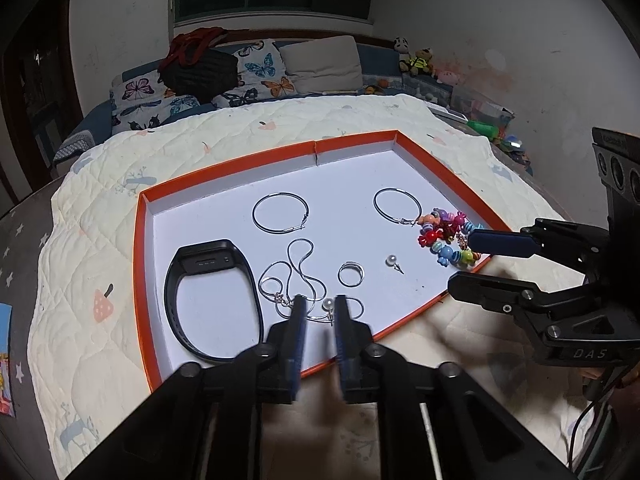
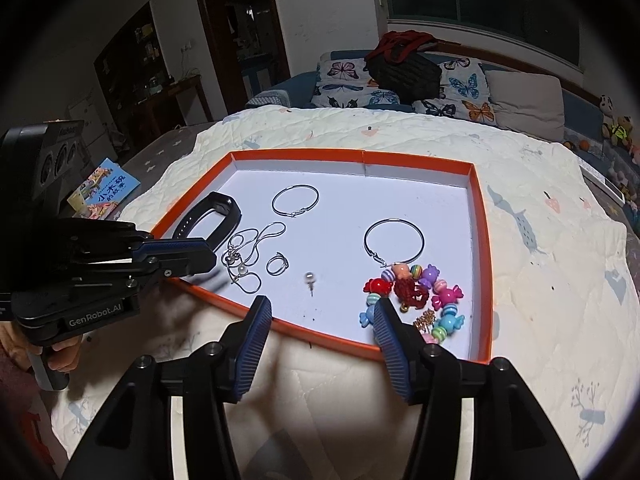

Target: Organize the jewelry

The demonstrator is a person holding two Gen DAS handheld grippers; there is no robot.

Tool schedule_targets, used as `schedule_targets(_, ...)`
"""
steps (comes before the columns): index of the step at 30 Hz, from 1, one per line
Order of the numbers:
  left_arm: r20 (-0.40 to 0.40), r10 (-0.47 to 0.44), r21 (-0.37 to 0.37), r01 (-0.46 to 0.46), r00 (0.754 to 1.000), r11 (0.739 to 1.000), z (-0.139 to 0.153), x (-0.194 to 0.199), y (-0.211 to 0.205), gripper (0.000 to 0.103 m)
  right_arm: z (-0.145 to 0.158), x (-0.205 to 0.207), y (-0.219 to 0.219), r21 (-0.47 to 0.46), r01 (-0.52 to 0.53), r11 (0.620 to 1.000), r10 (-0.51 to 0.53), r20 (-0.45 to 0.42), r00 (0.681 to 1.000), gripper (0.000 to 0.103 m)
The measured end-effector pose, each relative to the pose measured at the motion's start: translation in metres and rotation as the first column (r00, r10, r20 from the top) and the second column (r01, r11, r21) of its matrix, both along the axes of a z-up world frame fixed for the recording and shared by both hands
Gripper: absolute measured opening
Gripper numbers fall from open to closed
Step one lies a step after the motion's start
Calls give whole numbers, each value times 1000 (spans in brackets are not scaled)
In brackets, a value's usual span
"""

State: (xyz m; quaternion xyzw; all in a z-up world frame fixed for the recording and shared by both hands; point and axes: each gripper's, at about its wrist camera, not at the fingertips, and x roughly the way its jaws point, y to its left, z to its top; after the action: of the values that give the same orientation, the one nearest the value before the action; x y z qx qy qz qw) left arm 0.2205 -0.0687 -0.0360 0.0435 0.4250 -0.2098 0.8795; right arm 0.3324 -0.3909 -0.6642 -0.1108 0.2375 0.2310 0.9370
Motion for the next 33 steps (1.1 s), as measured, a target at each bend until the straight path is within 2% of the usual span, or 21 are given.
schedule_targets(1, 10, 9, -3, -9, 1000, 1000, 1, -2, 2, 43, 0, -1, 0, 1, 1, 1000, -1, 1, 1000, 65)
schedule_targets(2, 26, 18, -8, -18, 1000, 1000, 4, -3, 3, 58, 0, -2, 0, 3, 2, 1000, -2, 4, 1000, 71)
schedule_targets(3, 48, 26, -12, -25, 999, 1000, 7, -6, 5, 60, 0, -3, 1, 5, 3, 1000, -3, 7, 1000, 73)
schedule_targets(7, 76, 33, -15, -32, 997, 999, 15, -11, 7, 60, 1, -7, 0, 9, 11, 1000, -11, 18, 1000, 74)
schedule_targets(9, 91, 34, -1, -34, 995, 999, 18, -15, 8, 60, 0, -11, 0, 13, 11, 1000, -11, 25, 1000, 83)
schedule_targets(13, 102, 53, 10, -55, 993, 998, 25, -26, 15, 60, 0, -21, -3, 8, 18, 1000, -18, 44, 999, 89)
schedule_targets(15, 96, 69, 7, -70, 993, 998, 27, -30, 19, 60, -2, -25, -4, -2, 18, 1000, -18, 45, 999, 98)
schedule_targets(19, 101, 92, -11, -91, 991, 996, 31, -39, 28, 60, -5, -33, -9, -9, 18, 1000, -17, 43, 999, 98)
schedule_targets(33, 102, 51, 16, -53, 993, 998, 24, -56, 17, 60, -27, -49, -14, -41, -16, 999, 16, -6, 1000, 99)
